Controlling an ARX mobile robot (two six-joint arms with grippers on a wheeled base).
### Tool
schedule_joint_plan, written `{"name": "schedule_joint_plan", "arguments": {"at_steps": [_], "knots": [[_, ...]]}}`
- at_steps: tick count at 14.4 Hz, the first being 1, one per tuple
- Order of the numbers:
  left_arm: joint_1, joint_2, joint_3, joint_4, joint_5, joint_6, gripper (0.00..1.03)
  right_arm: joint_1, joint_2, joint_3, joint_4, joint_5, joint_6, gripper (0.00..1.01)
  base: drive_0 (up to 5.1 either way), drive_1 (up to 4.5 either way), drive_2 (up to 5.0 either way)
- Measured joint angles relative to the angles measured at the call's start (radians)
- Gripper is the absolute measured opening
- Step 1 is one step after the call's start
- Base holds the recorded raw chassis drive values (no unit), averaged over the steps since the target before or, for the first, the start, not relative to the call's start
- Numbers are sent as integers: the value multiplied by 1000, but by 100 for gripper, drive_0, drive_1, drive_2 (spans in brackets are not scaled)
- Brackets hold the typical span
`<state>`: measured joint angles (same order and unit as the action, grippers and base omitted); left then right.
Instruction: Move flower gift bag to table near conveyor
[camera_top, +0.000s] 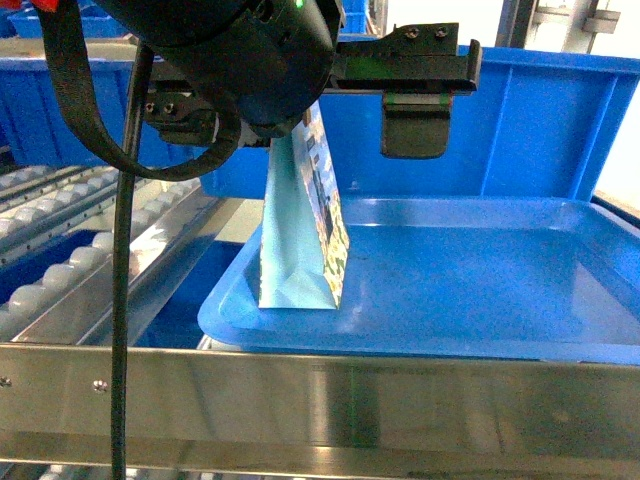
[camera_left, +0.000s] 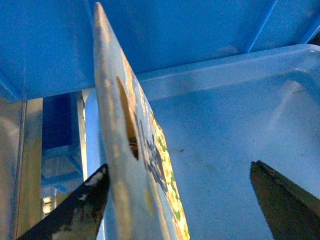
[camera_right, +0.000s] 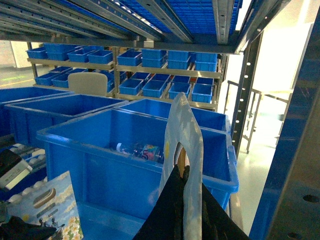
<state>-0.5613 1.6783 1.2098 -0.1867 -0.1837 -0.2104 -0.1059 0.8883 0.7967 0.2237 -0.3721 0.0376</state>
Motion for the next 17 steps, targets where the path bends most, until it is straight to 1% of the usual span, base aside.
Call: {"name": "schedule_joint_plan", "arguments": {"at_steps": [1, 2, 3, 6, 7, 8, 12, 14, 17], "knots": [[0, 0, 0, 0, 0, 0, 74, 0, 0, 0, 0, 0, 0, 2, 0, 0, 0], [0, 0, 0, 0, 0, 0, 66, 0, 0, 0, 0, 0, 0, 2, 0, 0, 0], [0, 0, 0, 0, -1, 0, 55, 0, 0, 0, 0, 0, 0, 2, 0, 0, 0], [0, 0, 0, 0, -4, 0, 19, 0, 0, 0, 0, 0, 0, 2, 0, 0, 0], [0, 0, 0, 0, -7, 0, 8, 0, 0, 0, 0, 0, 0, 2, 0, 0, 0], [0, 0, 0, 0, -7, 0, 2, 0, 0, 0, 0, 0, 0, 2, 0, 0, 0], [2, -5, -8, 12, -13, 0, 2, 0, 0, 0, 0, 0, 0, 2, 0, 0, 0], [17, -107, -93, 105, -71, 10, 2, 0, 0, 0, 0, 0, 0, 2, 0, 0, 0], [34, -190, -140, 152, -98, 14, 2, 0, 0, 0, 0, 0, 0, 2, 0, 0, 0]]}}
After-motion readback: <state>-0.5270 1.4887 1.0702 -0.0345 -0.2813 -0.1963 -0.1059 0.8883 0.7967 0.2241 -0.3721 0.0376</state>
